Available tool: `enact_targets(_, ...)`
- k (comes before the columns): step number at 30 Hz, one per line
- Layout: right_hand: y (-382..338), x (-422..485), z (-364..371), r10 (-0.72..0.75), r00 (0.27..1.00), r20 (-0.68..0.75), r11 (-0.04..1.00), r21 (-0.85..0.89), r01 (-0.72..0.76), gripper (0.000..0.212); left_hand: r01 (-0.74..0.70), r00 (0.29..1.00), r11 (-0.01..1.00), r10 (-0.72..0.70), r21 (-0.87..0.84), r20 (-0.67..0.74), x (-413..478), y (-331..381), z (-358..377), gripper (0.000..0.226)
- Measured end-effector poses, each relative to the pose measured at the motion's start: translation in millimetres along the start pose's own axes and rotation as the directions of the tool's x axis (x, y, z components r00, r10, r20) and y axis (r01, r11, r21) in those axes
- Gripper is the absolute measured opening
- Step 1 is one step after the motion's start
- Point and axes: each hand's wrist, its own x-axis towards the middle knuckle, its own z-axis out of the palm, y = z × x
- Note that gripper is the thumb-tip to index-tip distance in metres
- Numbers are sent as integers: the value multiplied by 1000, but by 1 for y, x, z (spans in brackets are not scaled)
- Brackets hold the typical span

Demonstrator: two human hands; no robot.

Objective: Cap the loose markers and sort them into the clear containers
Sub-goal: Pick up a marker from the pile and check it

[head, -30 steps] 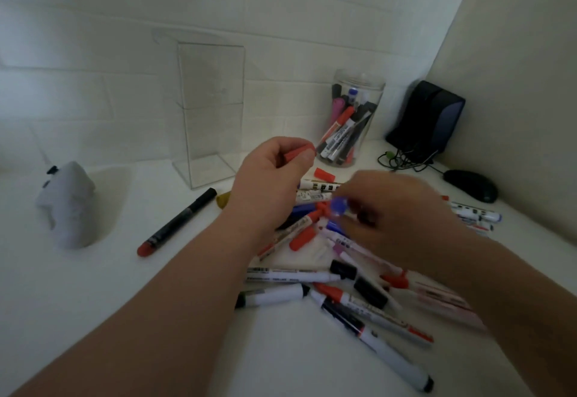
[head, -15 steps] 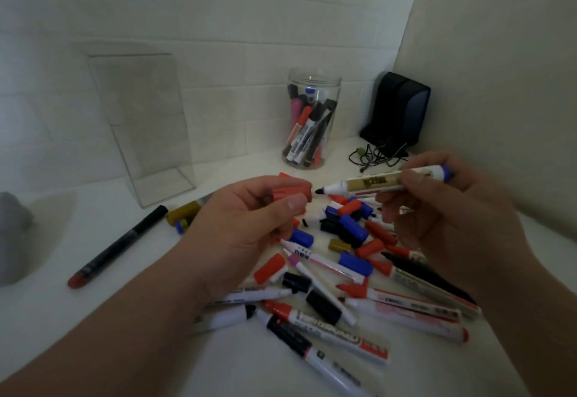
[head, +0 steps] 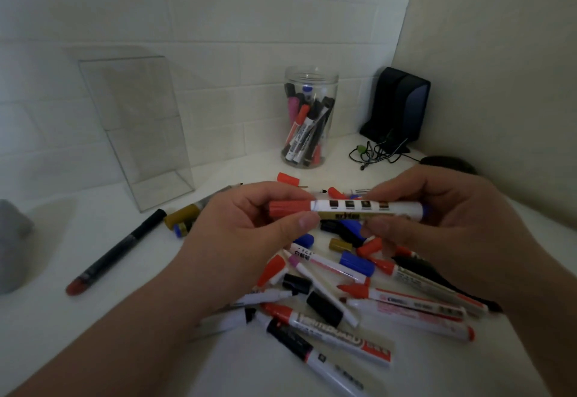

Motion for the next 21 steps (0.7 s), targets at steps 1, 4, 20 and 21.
enact_targets(1,0,0,1,-6,1000,-2,1000,-15,6,24,-15,1000,1000,15,10,-7,-1,1,0,19)
enact_targets(4,1,1,2,-7,1000,16,999,-51,8,20,-48,999,998,48,41,0,-2,2,-1,20)
enact_targets(20,20,9,-66,139,990,26,990,-36,-138,21,-48,955,977,105,207,-277,10,-11,-5,9)
enact_targets(21,20,8,-73,174,985,20,973,-154,-169,23,-36,968,971,93,236,-235,10,-13,-4,8)
